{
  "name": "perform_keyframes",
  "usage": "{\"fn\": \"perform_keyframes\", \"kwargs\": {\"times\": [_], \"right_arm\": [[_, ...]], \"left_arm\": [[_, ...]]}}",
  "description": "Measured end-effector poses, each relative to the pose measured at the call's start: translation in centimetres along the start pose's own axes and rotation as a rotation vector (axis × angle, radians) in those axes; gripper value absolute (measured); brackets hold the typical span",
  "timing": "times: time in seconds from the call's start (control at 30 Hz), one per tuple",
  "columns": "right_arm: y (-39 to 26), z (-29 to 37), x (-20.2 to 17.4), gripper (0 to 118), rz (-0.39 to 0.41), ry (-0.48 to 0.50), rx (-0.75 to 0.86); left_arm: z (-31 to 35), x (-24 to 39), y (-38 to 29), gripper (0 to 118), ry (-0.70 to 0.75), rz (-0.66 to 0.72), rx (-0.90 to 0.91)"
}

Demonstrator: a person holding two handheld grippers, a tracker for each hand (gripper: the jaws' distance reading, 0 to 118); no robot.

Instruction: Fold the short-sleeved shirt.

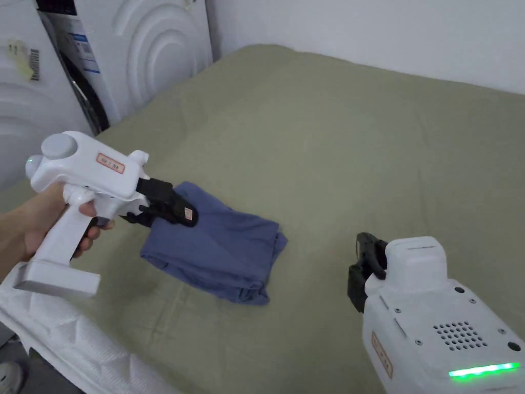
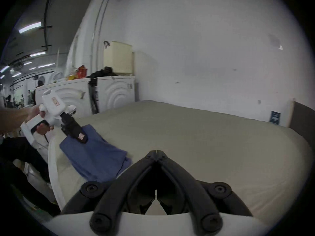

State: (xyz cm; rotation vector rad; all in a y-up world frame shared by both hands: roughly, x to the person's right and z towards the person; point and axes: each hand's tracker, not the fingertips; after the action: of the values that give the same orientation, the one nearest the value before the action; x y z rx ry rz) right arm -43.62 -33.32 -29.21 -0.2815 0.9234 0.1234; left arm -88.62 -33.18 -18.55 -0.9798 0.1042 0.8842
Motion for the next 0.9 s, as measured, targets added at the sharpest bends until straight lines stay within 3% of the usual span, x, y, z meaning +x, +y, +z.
{"fn": "perform_keyframes", "kwargs": {"times": [0.2, 0.47, 0.6, 0.63, 0.67, 0.7, 0.83, 0.9], "right_arm": [[-0.2, -3.4, -2.5, 0, 0.014, 0.069, -0.029], [-0.6, -3.6, -2.2, 0, 0.012, 0.078, -0.045], [-0.6, -3.0, -1.4, 0, -0.001, 0.079, -0.059], [-0.5, -2.7, -1.2, 0, -0.008, 0.080, -0.061], [-0.3, -2.4, -1.0, 0, -0.011, 0.081, -0.064], [-0.2, -1.9, -0.8, 0, -0.013, 0.082, -0.060], [1.0, 0.3, 0.3, 0, -0.040, 0.089, -0.043], [1.7, 1.9, 1.1, 0, -0.052, 0.076, -0.030]], "left_arm": [[-0.4, -2.0, 2.9, 31, 0.031, 0.008, 0.002], [-1.2, -2.4, 3.9, 32, 0.069, -0.022, -0.029], [-0.3, -1.4, 3.8, 78, 0.201, -0.101, 0.038], [0.0, -1.2, 3.6, 118, 0.236, -0.099, 0.068], [1.2, -1.0, 3.5, 117, 0.284, -0.109, 0.132], [1.5, -0.6, 3.4, 111, 0.227, -0.083, 0.134], [3.4, 3.9, 0.1, 109, 0.214, -0.139, 0.223], [3.3, 6.6, -2.0, 96, 0.166, -0.139, 0.282]]}}
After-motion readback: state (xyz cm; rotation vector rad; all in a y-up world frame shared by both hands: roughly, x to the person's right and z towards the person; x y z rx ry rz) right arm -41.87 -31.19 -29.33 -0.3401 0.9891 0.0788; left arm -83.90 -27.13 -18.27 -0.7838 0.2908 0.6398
